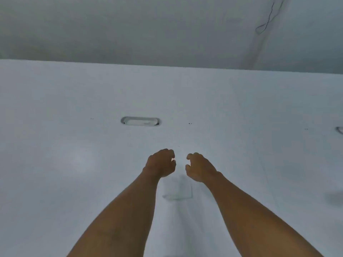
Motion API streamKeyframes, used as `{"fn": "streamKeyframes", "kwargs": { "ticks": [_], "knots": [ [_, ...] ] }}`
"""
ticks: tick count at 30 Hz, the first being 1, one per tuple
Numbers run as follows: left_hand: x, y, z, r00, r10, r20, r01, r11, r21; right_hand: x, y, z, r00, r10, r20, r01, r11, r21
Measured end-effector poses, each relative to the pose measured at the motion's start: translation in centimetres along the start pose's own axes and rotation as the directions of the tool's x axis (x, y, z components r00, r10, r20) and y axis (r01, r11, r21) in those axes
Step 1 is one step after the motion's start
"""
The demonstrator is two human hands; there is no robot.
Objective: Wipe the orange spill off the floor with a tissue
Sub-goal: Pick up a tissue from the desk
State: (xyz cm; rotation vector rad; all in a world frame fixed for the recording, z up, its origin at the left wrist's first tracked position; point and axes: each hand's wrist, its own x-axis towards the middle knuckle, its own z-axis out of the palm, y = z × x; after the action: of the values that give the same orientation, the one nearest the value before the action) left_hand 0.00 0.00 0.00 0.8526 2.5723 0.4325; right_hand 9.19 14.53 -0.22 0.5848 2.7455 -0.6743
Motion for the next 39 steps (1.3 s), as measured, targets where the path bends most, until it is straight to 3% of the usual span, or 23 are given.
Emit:
{"fn": "streamKeyframes", "kwargs": {
  "ticks": [5,11,18,25,30,35,39],
  "knots": [
    [-1.4,-1.9,3.7,0.987,-0.075,0.144,0.079,0.997,-0.019,-1.2,1.7,3.8,0.98,0.042,0.193,-0.041,0.999,-0.012],
    [-2.0,-2.9,6.5,0.981,-0.135,0.138,0.157,0.974,-0.165,-0.6,3.0,5.3,0.955,0.01,0.296,-0.013,1.0,0.01],
    [-1.3,-4.2,7.8,0.974,-0.204,0.099,0.225,0.927,-0.302,0.3,2.9,6.3,0.984,0.066,0.167,-0.097,0.977,0.187],
    [-0.6,-4.4,8.4,0.971,-0.193,0.144,0.216,0.962,-0.167,0.4,2.8,7.5,0.989,0.072,0.133,-0.093,0.982,0.165],
    [-0.9,-4.5,8.5,0.964,-0.209,0.165,0.242,0.945,-0.218,0.2,2.5,7.4,0.99,0.082,0.119,-0.099,0.984,0.148],
    [-1.5,-4.4,7.6,0.946,-0.277,0.171,0.325,0.787,-0.524,0.1,2.2,6.8,0.972,0.199,0.125,-0.233,0.882,0.411],
    [-2.5,-4.4,6.0,0.909,-0.272,0.315,0.416,0.567,-0.711,-0.1,2.2,6.0,0.939,0.313,0.145,-0.339,0.761,0.554]
  ]
}}
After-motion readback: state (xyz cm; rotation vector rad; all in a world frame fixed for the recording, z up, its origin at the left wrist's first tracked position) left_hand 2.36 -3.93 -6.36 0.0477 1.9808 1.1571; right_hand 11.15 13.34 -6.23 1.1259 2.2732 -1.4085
